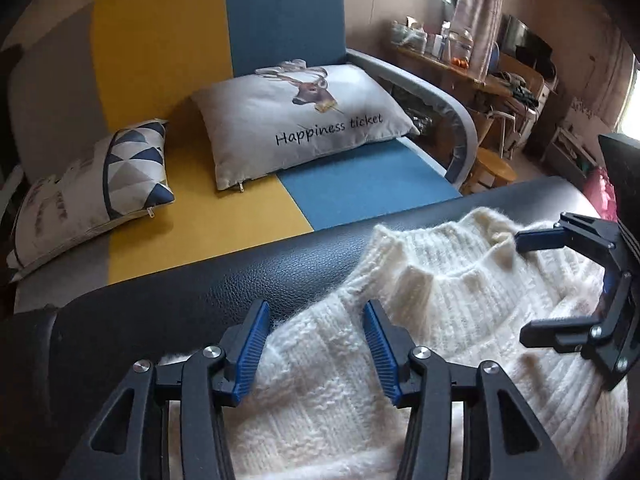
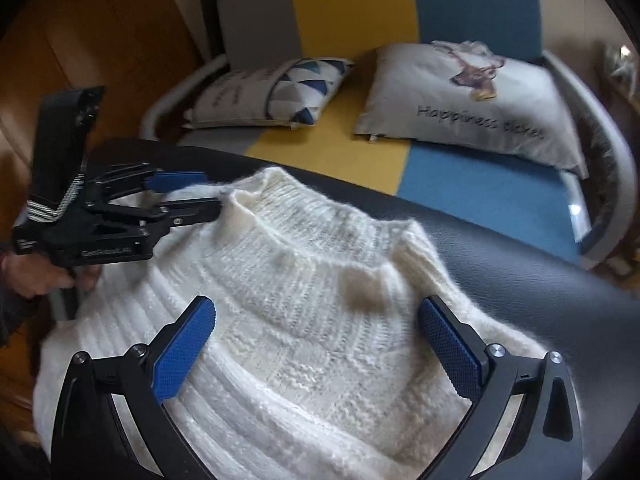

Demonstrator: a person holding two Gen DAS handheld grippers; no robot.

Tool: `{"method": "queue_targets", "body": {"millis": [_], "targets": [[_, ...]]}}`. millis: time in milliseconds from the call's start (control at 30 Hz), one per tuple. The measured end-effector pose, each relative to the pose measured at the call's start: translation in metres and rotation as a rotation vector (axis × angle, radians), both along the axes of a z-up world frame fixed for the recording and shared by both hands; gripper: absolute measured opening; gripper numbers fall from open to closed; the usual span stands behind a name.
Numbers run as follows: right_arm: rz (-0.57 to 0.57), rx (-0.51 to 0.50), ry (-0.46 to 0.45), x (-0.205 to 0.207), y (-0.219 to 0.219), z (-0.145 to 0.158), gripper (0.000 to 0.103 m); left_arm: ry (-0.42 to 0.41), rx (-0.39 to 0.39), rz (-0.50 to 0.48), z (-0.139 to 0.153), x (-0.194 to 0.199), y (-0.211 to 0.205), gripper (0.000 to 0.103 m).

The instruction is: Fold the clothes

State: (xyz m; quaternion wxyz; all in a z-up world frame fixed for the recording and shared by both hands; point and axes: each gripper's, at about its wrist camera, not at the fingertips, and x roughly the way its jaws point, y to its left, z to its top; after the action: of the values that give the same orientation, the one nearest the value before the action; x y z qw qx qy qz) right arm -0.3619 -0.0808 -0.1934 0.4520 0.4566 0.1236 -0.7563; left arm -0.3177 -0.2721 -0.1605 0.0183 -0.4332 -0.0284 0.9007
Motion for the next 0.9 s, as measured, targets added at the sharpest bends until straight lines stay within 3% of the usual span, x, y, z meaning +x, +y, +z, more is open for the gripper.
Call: {"method": "queue_targets", "body": {"millis": [67,133,233,467,600,700,800,900], "targets": [[0.077,-0.012,0.012,0.008,-0.008,0.005,0.103,0.049,-0.036,-0.031,0.009,0.002,0.006,0.050],[0.083,0.009,0.025,0.004,-0.017,0.001,0.103,0.050,-0.043,-0.034,0.010,-0.005,0.006,0.050],[0.047,0.026,0.029,-0.010,-0.023,-0.008,0.103,-0.046,-0.007,0.017,-0.008,-0.018,-0.005,0.051],[0.000,-0.017,0.002,-0.021,-0.001,-0.009,0.103,-0.008,0.095,0.027,-0.004,-0.005,-0.020,0.051],[0.079,-0.026,-0.001,0.000,0.004,0.003,0.103,0.062,0.131,-0.028,0.009,-0.004,-0.019,0.051],[0.115,0.016,-0.010,0.008,0.001,-0.007,0.103,-0.033,0.049,-0.077,-0.005,-0.018,-0.002,0.051],[0.082,0.018,0.028,0.008,0.003,-0.017,0.103,-0.047,-0.012,-0.073,-0.008,-0.020,0.007,0.051],[0.040,0.012,0.026,0.011,0.010,-0.012,0.103,-0.040,0.021,-0.009,-0.007,-0.016,-0.002,0.051]]}}
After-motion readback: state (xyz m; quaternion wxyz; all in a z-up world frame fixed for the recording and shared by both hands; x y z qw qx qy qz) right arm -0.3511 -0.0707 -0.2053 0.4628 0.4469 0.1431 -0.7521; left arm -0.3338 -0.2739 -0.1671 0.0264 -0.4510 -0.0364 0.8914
